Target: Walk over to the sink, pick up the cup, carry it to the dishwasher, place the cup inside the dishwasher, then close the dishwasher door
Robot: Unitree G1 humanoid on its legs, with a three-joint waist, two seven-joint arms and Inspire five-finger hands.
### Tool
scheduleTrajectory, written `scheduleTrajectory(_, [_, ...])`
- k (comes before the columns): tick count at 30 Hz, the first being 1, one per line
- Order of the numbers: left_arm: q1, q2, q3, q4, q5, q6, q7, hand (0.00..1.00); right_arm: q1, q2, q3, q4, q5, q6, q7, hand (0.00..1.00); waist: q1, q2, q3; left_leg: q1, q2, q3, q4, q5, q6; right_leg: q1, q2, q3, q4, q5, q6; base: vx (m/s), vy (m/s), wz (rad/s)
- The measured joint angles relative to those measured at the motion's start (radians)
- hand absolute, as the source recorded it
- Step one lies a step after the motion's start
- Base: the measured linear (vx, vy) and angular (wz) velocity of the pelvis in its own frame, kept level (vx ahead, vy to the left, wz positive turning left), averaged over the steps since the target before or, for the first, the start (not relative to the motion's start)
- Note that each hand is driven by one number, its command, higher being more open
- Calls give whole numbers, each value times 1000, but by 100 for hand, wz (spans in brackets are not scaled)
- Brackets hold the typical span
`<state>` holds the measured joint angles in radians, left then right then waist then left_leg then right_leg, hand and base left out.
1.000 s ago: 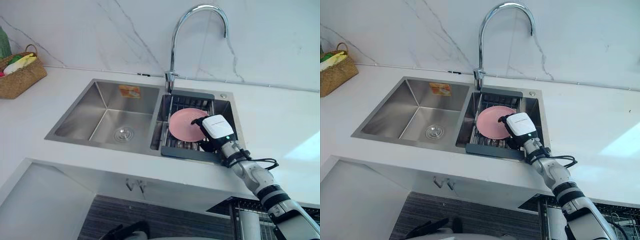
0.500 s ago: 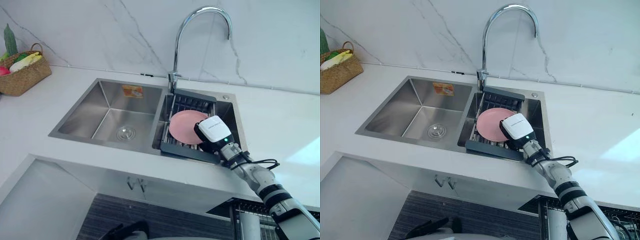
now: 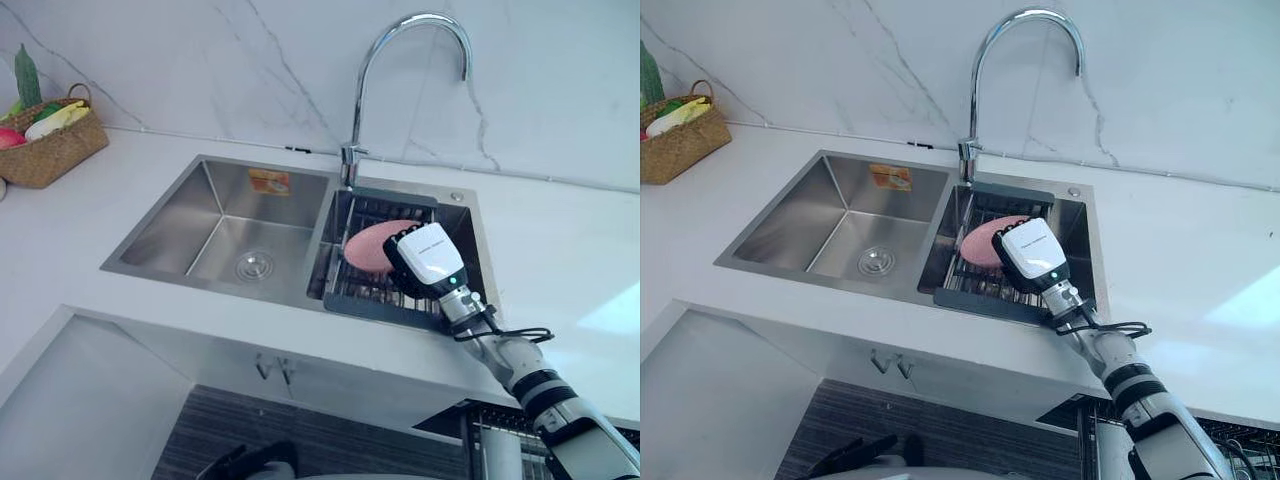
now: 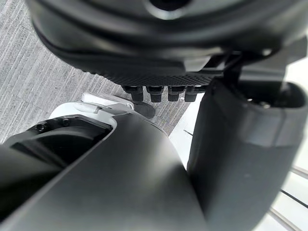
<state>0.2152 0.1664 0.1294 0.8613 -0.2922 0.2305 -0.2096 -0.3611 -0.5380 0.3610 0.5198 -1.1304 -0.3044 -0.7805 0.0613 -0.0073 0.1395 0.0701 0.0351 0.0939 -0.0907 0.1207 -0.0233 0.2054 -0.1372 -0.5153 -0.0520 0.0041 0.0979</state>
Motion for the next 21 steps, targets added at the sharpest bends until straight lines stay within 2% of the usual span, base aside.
scheduleTrajectory(9, [2, -6, 0, 1, 0, -14, 4, 100, 94, 60, -142, -73, 89, 51, -33, 0, -1, 7, 4, 2, -3, 5, 4, -3, 2, 0, -4, 10, 1, -1, 2, 0, 0, -1])
scheduleTrajectory(10, [4, -7, 1, 2, 0, -17, 5, 100, 110, 63, -158, -73, 90, 52, -32, 100, -3, 8, 5, 3, -2, 7, 4, -3, 2, 0, -3, 12, 2, -1, 2, 0, 0, -5])
scheduleTrajectory(12, [5, -7, 0, 3, 0, -18, 6, 100, 128, 64, -162, -73, 90, 52, -28, 100, -6, 8, 5, 5, 0, 13, 3, -3, 1, 0, -3, 17, 3, -2, 2, -4, 1, -8])
scheduleTrajectory(16, [5, -7, 0, 6, -1, -18, 7, 100, 141, 68, -161, -79, 134, 51, 40, 100, -9, 10, 4, 11, 2, 23, 0, -6, -1, -3, -3, 26, 10, -3, 0, -26, 9, -8])
scheduleTrajectory(18, [5, -7, -1, 7, -1, -16, 8, 100, 141, 68, -161, -83, 198, 66, 89, 100, -8, 11, 4, 10, 2, 24, -1, -7, -2, -5, -4, 27, 13, -6, -1, 0, 0, 0])
scheduleTrajectory(21, [5, -7, -2, 7, -2, -14, 8, 100, 137, 73, -162, -87, 205, 92, 122, 100, -8, 11, 3, 10, 2, 25, -1, -8, -2, -5, -4, 27, 13, -6, -1, 0, 0, 0])
